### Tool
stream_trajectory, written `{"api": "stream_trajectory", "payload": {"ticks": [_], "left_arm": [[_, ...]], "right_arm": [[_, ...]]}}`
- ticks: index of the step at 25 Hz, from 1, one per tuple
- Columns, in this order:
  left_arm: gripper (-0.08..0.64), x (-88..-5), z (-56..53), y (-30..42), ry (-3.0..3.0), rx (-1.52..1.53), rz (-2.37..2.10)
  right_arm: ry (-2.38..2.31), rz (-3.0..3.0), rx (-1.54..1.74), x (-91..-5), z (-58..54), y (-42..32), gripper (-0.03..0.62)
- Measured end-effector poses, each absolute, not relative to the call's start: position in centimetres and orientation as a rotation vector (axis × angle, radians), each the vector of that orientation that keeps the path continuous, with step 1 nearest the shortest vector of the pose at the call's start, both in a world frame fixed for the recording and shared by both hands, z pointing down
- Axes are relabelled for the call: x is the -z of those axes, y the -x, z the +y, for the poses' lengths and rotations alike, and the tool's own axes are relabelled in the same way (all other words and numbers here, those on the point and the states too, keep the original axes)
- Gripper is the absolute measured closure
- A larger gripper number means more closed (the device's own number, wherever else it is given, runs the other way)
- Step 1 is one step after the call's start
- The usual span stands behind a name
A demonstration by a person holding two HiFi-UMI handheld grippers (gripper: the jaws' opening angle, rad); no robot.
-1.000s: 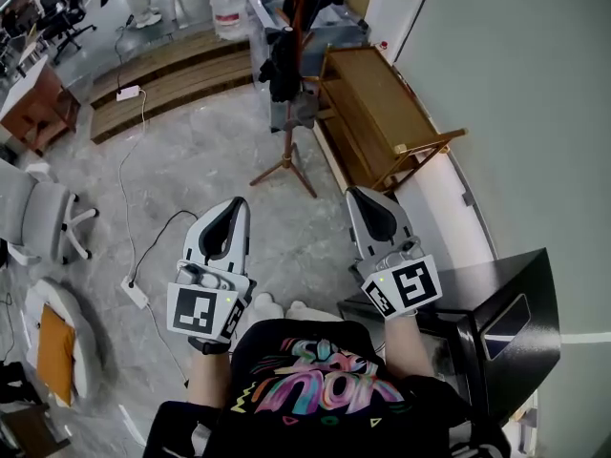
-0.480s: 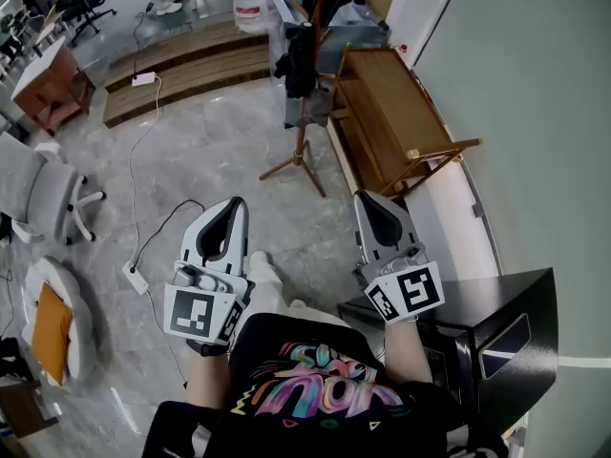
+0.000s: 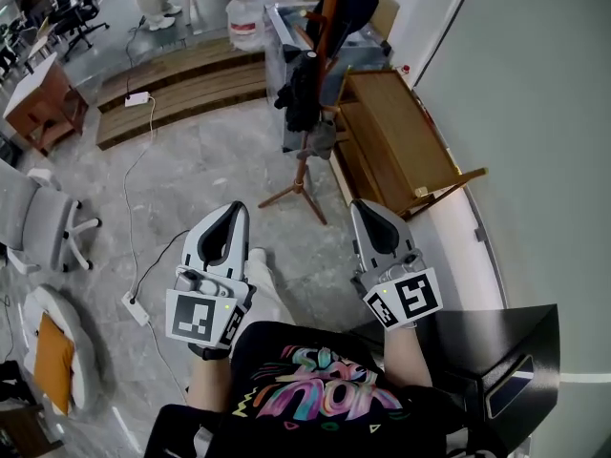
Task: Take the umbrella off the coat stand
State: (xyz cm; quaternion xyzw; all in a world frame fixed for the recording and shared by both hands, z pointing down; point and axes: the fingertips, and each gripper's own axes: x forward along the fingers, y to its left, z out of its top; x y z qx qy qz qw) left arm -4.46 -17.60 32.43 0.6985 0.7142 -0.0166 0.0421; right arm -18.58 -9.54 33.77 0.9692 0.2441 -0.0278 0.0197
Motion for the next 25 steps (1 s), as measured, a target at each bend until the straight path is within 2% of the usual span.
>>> {"api": "stream_trajectory", "payload": {"ticks": [15, 25], "left_arm": [[0.534, -30.6, 5.6, -13.6, -1.934, 0.067, 2.381], [0.534, -30.4, 13.4, -17.3, -1.802, 0.046, 2.472]], "right_arm": [[-2.925, 0.973, 0.099, -31.2, 11.3, 0.9, 0.577], [-2.897, 1.11, 0.126, -30.8, 17.7, -2.2, 0.577]]}}
